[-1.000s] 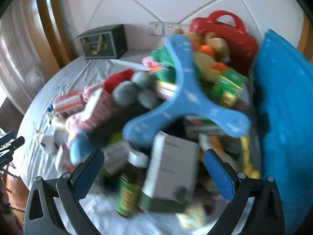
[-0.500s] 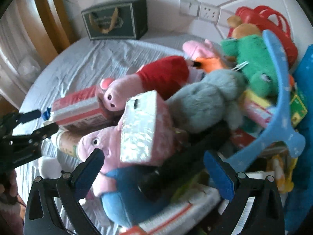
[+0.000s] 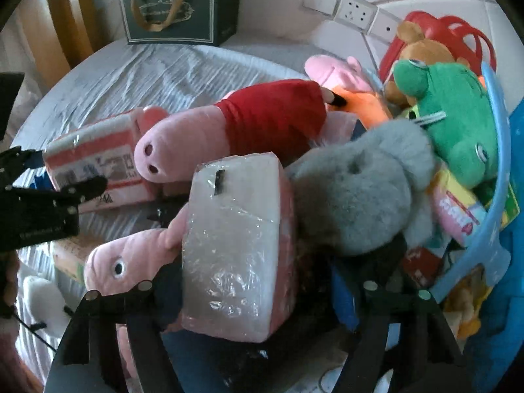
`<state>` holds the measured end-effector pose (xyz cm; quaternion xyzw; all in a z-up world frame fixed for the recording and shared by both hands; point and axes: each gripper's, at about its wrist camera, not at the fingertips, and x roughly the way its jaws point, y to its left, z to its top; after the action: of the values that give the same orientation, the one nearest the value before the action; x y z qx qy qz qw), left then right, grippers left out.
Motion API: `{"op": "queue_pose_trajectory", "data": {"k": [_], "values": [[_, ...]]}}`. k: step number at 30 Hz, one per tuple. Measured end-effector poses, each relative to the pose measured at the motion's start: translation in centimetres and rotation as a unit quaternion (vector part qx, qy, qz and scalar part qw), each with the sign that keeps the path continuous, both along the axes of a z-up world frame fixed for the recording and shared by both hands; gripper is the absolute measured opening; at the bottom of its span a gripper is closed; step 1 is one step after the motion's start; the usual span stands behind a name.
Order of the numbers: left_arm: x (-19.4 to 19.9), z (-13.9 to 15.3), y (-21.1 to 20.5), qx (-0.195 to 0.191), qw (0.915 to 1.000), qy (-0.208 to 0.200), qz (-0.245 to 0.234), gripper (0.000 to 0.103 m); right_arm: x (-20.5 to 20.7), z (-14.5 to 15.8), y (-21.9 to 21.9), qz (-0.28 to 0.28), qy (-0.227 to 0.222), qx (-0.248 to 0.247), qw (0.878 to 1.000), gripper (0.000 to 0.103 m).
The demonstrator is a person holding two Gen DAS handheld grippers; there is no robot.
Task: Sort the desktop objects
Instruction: 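Grasp a pink tissue pack with the left tool while the right tool grasps a white wrapped tissue block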
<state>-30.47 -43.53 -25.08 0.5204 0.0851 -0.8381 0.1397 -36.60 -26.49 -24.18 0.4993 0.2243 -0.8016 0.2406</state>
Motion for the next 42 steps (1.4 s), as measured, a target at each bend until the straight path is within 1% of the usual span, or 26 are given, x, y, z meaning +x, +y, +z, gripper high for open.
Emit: {"op": "queue_pose_trajectory", "data": {"k": [1, 3, 4, 6, 8, 12, 14, 16, 19, 20, 21, 22, 24, 25, 27, 29, 32, 34, 36, 37, 39, 42], "values": [[0.1, 0.1, -0.2, 0.004, 1.0000, 0.005, 0.002, 0.082, -0.1, 0.1, 0.1, -0.001, 0.001, -0.004, 1.000, 0.070], [0.5, 0.3, -0.3, 0.010, 0.9999, 0.011, 0.005, 0.075, -0.3, 0.7, 0.4, -0.005, -0.002, -0.021, 1.000, 0.054], [0.7, 0.5, -0.4, 0.015, 0.9998, 0.013, 0.007, 0.073, -0.5, 1.2, 0.6, -0.010, -0.005, -0.036, 0.999, 0.052], [1.4, 0.9, -0.3, 0.022, 0.9996, 0.016, 0.009, 0.065, -0.8, 1.9, 0.8, -0.012, -0.013, -0.053, 0.998, 0.051], [2.2, 1.3, -0.1, 0.030, 0.9993, 0.018, 0.010, 0.060, -0.8, 2.4, 0.9, -0.012, -0.016, -0.061, 0.998, 0.051], [3.7, 1.8, 1.3, 0.037, 0.9992, 0.014, -0.002, 0.052, 0.1, 4.6, 0.6, 0.001, 0.001, -0.088, 0.996, 0.050], [4.3, 2.0, 2.4, 0.036, 0.9991, 0.011, -0.021, 0.051, 0.3, 6.4, 0.3, 0.011, 0.017, -0.105, 0.994, 0.050], [4.6, 2.4, 2.8, 0.030, 0.9989, 0.010, -0.034, 0.051, 0.2, 7.4, -0.2, 0.021, 0.019, -0.119, 0.992, 0.050], [4.2, 2.6, 2.5, -0.005, 0.9995, 0.007, -0.032, 0.051, 0.0, 7.4, -1.2, 0.032, 0.017, -0.122, 0.992, 0.051], [3.7, 2.3, 2.1, -0.016, 0.9995, 0.003, -0.028, 0.052, 0.0, 7.2, -1.5, 0.034, 0.017, -0.120, 0.992, 0.051], [3.3, 2.1, 1.8, -0.019, 0.9994, 0.000, -0.029, 0.056, -0.1, 6.9, -1.7, 0.036, 0.016, -0.118, 0.992, 0.051], [2.7, 1.8, 1.6, -0.023, 0.9992, -0.003, -0.031, 0.058, -0.2, 6.6, -2.0, 0.037, 0.015, -0.115, 0.993, 0.051], [1.5, 1.1, 1.6, -0.041, 0.9983, -0.011, -0.040, 0.070, -0.5, 6.2, -2.4, 0.039, 0.017, -0.109, 0.993, 0.051], [0.8, 0.7, 1.7, -0.049, 0.9976, -0.016, -0.045, 0.074, -0.6, 6.1, -2.5, 0.038, 0.017, -0.107, 0.993, 0.051], [-0.2, 0.0, 1.6, -0.062, 0.9967, -0.023, -0.048, 0.085, -1.2, 5.8, -2.5, 0.035, 0.014, -0.103, 0.994, 0.051], [-1.1, -0.4, 1.0, -0.051, 0.9976, -0.021, -0.042, 0.089, -2.0, 4.9, -2.5, 0.028, 0.006, -0.100, 0.995, 0.051], [-1.2, -0.5, -0.2, -0.019, 0.9995, -0.004, -0.025, 0.089, -2.8, 3.7, -2.5, 0.021, -0.011, -0.096, 0.995, 0.051], [-0.8, -0.3, -0.9, 0.002, 0.9999, 0.012, -0.011, 0.083, -3.0, 3.7, -2.5, 0.020, -0.009, -0.100, 0.995, 0.051], [-0.3, 0.0, -1.0, 0.014, 0.9997, 0.019, 0.001, 0.072, -3.1, 3.9, -2.6, 0.020, -0.006, -0.100, 0.995, 0.051], [0.0, 0.3, -1.0, 0.020, 0.9995, 0.022, 0.008, 0.069, -3.1, 4.0, -2.6, 0.019, -0.004, -0.101, 0.995, 0.051], [0.8, 0.9, -1.0, 0.027, 0.9991, 0.026, 0.020, 0.059, -3.2, 4.5, -2.5, 0.017, 0.000, -0.105, 0.994, 0.051], [1.8, 2.0, -0.8, 0.030, 0.9985, 0.036, 0.027, 0.051, -3.0, 6.1, -2.3, 0.019, 0.019, -0.117, 0.993, 0.051]]}}
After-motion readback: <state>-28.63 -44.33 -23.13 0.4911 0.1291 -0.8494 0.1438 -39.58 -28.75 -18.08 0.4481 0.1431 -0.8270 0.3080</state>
